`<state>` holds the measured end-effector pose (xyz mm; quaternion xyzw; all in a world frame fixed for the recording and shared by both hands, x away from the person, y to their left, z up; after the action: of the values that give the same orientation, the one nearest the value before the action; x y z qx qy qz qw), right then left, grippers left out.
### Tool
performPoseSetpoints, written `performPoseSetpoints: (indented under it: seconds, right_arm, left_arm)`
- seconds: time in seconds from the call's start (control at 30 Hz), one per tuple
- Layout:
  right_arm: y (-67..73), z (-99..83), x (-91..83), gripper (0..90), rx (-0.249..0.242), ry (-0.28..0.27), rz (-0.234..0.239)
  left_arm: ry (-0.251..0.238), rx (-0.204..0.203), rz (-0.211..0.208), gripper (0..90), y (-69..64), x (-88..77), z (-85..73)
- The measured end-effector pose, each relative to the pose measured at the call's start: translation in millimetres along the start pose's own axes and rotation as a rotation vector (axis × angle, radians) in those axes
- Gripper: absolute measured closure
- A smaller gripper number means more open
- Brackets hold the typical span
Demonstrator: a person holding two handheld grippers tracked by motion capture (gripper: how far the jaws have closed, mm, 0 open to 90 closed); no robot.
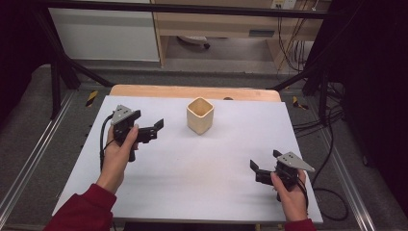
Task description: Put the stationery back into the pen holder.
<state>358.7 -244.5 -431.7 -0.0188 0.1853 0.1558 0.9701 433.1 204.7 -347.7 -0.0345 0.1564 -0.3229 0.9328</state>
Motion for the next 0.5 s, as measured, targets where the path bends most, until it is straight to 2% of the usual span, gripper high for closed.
performPoseSetpoints:
  seconds: [0.13,0.27,0.5]
  right_arm:
    - [0.8,0.5,-0.9,2.7,0.003,-0.004,0.004]
    - [2.8,1.7,-1.8,3.7,-0.011,-0.011,0.02]
    - [1.1,2.1,-4.9,3.5,-0.011,-0.017,0.015]
  left_arm:
    - [-0.012,-0.033,0.008,4.2,3.9,-16.5,-10.1]
    - [-0.025,-0.042,0.027,4.2,5.4,-31.1,-20.5]
    - [-0.052,-0.068,0.014,4.6,4.4,-48.3,-36.8]
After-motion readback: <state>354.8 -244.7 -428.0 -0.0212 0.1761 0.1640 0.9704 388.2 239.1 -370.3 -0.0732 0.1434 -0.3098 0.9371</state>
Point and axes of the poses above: each handheld gripper's, and its own axes: x roughly forward along the jaws, z roughly out of its top, y roughly to its left, the point moved 2 cm from there along x, roughly forward along the jaws, and after that the axes turned 7 degrees about -z, right-handed, at the moved point
